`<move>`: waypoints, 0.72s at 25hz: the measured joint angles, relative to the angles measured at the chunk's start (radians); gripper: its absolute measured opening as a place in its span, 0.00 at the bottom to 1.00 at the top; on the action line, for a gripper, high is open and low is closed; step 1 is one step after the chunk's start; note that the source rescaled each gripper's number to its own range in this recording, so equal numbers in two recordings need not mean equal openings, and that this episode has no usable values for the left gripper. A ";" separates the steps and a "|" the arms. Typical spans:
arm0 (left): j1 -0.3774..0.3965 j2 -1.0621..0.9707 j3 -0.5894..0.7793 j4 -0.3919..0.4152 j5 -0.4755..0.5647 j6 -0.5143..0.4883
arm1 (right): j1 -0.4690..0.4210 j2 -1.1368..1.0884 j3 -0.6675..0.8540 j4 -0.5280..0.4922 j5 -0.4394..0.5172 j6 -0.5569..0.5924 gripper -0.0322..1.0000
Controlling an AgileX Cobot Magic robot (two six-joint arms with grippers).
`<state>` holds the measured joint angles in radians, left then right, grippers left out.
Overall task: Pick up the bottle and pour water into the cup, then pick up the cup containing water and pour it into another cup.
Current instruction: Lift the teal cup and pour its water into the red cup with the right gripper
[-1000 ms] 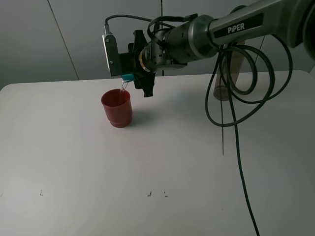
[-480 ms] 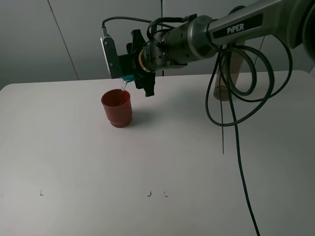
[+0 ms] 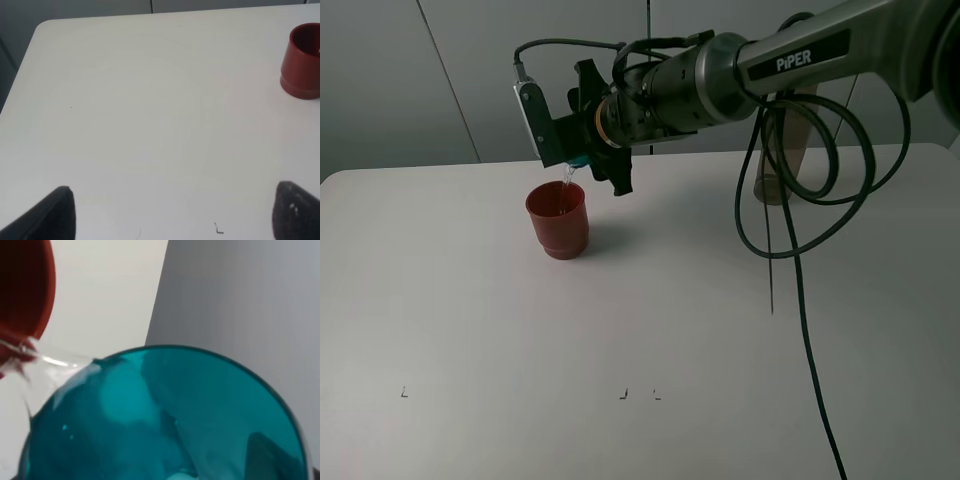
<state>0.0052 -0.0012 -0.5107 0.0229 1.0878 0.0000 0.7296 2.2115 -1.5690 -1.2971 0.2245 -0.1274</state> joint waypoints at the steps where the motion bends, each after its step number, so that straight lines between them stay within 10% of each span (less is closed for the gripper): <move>1: 0.000 0.000 0.000 0.000 0.000 0.000 | 0.001 0.000 0.000 -0.007 0.005 0.000 0.10; 18: 0.000 0.000 0.000 0.000 0.000 0.000 | 0.027 0.000 0.000 -0.124 0.016 0.000 0.10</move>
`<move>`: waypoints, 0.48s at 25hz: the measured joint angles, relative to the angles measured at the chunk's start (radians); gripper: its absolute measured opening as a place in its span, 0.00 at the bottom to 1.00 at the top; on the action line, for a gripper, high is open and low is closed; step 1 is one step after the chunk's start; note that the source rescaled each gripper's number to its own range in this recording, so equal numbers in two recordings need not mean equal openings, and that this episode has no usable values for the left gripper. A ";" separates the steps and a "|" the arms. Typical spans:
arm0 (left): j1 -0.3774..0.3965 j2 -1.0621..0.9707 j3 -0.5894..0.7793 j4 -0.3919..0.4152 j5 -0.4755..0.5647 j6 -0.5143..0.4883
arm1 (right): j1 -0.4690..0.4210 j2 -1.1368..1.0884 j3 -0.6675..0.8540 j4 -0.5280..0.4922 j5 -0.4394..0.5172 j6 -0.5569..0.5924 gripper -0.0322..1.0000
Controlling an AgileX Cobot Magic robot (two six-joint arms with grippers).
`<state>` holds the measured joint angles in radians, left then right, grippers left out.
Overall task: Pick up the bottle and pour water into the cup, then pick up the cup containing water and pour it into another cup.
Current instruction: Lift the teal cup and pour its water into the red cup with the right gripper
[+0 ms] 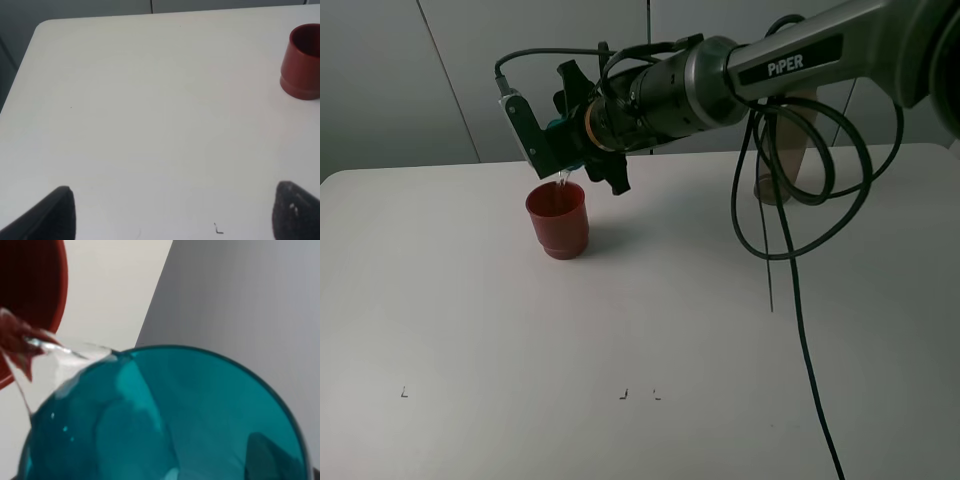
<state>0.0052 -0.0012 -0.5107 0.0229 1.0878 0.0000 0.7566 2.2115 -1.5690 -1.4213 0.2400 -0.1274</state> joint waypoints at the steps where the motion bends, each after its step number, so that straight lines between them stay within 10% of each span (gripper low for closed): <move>1: 0.000 0.000 0.000 0.000 0.000 0.000 | 0.002 0.000 0.000 -0.011 0.000 0.000 0.10; 12: 0.000 0.000 0.000 0.000 0.000 0.000 | 0.009 0.000 -0.002 -0.160 0.000 0.000 0.10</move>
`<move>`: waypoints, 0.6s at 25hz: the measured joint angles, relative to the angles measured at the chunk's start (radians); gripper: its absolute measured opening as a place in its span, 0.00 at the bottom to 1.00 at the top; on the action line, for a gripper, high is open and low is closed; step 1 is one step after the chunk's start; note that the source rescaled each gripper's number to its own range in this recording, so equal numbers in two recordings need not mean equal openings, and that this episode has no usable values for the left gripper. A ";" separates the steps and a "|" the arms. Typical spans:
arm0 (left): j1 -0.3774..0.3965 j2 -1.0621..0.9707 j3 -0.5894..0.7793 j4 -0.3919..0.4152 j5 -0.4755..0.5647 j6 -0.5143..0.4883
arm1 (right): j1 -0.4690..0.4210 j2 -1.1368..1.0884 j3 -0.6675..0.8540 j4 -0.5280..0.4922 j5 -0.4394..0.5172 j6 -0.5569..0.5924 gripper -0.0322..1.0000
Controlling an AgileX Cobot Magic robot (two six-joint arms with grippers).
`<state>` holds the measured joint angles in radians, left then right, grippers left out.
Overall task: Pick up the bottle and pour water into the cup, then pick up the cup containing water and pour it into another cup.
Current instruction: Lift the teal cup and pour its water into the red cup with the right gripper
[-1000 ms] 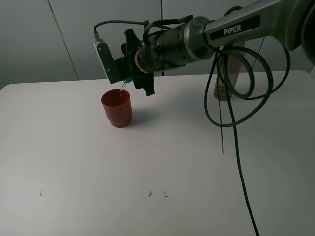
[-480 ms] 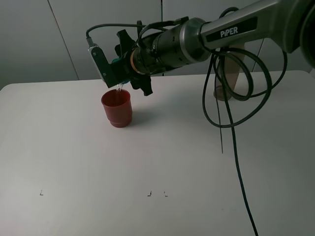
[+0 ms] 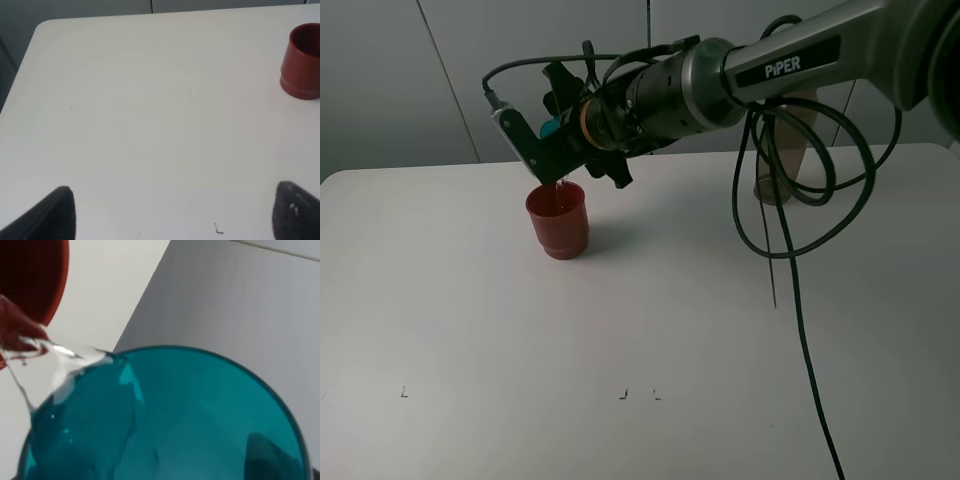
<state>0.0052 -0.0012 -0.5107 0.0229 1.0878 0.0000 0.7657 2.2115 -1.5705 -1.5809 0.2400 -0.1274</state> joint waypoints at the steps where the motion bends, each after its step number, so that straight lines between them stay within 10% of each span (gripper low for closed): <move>1: 0.000 0.000 0.000 0.000 0.000 0.000 | 0.000 0.000 0.000 -0.015 0.000 -0.001 0.10; 15: 0.000 0.000 0.000 0.000 0.000 0.000 | 0.004 0.000 0.000 -0.145 -0.018 -0.046 0.10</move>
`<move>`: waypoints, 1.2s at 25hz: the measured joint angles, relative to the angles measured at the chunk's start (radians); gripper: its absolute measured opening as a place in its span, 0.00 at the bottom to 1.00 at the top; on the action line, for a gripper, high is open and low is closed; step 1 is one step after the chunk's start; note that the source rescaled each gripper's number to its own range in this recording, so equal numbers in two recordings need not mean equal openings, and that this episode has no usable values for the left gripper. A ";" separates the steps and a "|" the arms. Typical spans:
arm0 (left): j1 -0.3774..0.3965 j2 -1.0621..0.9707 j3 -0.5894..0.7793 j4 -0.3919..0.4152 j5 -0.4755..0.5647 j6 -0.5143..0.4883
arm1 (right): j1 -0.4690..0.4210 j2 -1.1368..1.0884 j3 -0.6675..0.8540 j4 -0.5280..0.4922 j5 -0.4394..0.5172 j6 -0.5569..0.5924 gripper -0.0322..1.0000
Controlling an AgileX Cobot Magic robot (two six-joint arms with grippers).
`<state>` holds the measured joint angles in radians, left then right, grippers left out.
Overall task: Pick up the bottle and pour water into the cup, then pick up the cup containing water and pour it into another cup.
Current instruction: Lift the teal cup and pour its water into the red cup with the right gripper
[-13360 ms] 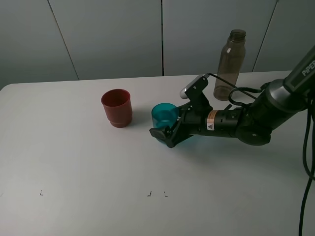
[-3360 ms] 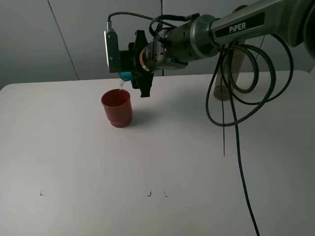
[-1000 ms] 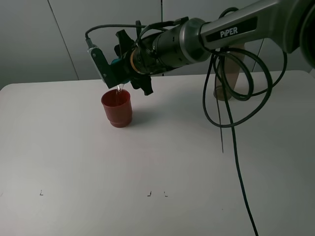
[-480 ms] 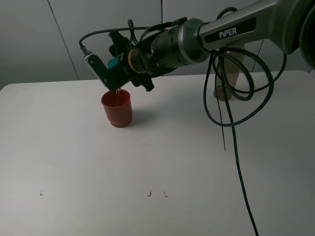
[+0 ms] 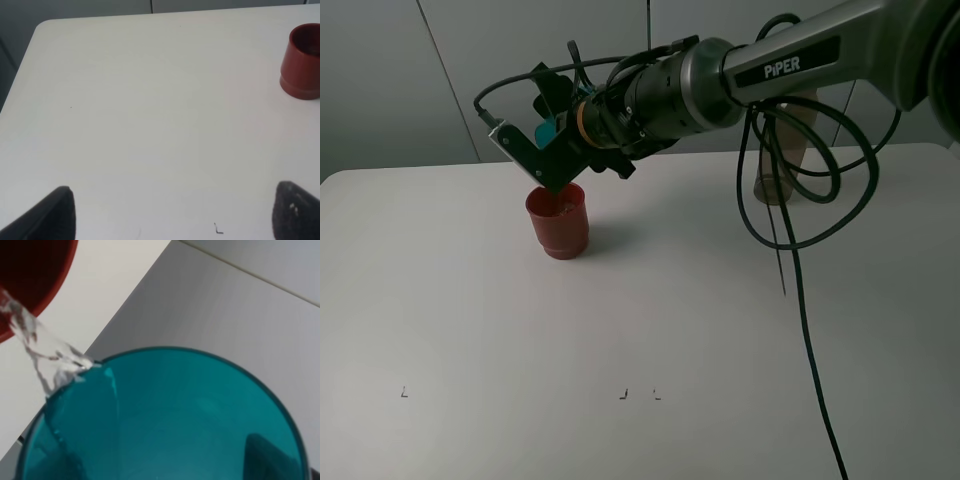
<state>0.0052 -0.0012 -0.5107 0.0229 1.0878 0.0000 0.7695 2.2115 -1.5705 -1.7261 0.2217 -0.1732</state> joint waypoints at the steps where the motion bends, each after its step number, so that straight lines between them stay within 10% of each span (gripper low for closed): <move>1: 0.000 0.000 0.000 0.000 0.000 0.000 | 0.000 0.000 0.000 -0.002 -0.003 -0.005 0.10; 30: 0.000 0.000 0.000 0.000 0.000 0.000 | 0.006 0.000 0.000 -0.009 -0.009 -0.072 0.10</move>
<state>0.0052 -0.0012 -0.5107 0.0229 1.0878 0.0000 0.7759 2.2115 -1.5705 -1.7349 0.2131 -0.2455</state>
